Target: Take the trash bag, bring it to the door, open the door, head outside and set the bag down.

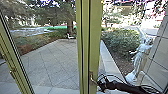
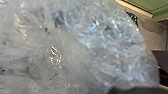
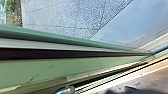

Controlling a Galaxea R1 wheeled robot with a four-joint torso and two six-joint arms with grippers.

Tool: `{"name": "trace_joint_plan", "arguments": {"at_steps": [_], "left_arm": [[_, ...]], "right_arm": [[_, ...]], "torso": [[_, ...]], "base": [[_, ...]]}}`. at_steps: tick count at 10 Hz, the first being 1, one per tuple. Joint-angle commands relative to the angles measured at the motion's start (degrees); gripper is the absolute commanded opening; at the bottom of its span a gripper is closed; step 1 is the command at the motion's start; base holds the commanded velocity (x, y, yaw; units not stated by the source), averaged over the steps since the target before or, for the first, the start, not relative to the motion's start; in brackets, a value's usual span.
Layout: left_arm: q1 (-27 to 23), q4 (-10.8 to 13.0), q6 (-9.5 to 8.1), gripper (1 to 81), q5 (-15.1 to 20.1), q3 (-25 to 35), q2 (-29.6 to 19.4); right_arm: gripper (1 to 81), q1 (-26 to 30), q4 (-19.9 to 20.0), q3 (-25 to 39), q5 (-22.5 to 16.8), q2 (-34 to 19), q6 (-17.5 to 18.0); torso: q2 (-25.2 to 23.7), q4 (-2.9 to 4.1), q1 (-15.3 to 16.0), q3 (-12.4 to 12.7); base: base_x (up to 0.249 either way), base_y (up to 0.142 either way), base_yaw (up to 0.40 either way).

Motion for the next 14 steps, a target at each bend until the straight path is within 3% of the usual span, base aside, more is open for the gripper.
{"name": "trace_joint_plan", "arguments": {"at_steps": [1,5,6,10,13,14], "left_arm": [[-2.36,0.01,-0.14,1.0,3.02,0.34,-0.9],[-2.44,-0.26,-0.14,1.0,3.02,0.34,-0.9],[-2.44,-0.26,-0.14,1.0,3.02,0.42,-0.9],[-2.27,-0.17,-0.14,1.0,3.11,0.42,-1.08],[-2.09,-0.08,-0.05,1.0,3.02,0.42,-0.99],[-2.09,0.01,0.04,1.0,3.02,0.42,-0.73]], "right_arm": [[81.1,1.4,-2.93,-0.76,-11.0,3.77,1.56],[81.1,2.1,-2.93,-0.93,-10.82,3.69,1.73],[81.1,2.54,-2.84,-0.93,-10.82,3.6,1.73],[81.1,4.99,-2.83,-0.94,-9.76,1.93,1.73],[81.1,8.34,-5.91,0.21,-12.49,-1.76,1.12],[81.1,8.77,-8.55,1.97,-15.48,-3.08,1.12]], "torso": [[0.0,0.0,0.07,-1.68],[-0.13,-0.11,0.07,-6.02],[-0.17,-0.13,0.07,-4.61],[-0.06,-0.13,0.21,-5.53],[0.07,-0.13,0.34,-5.66],[0.09,-0.13,0.37,-5.68]], "base": [[0.11,0.0,0.0],[0.101,0.0,0.0],[0.069,0.0,0.0],[0.0,0.0,0.0],[0.0,0.0,0.0],[0.0,0.0,0.0]]}}
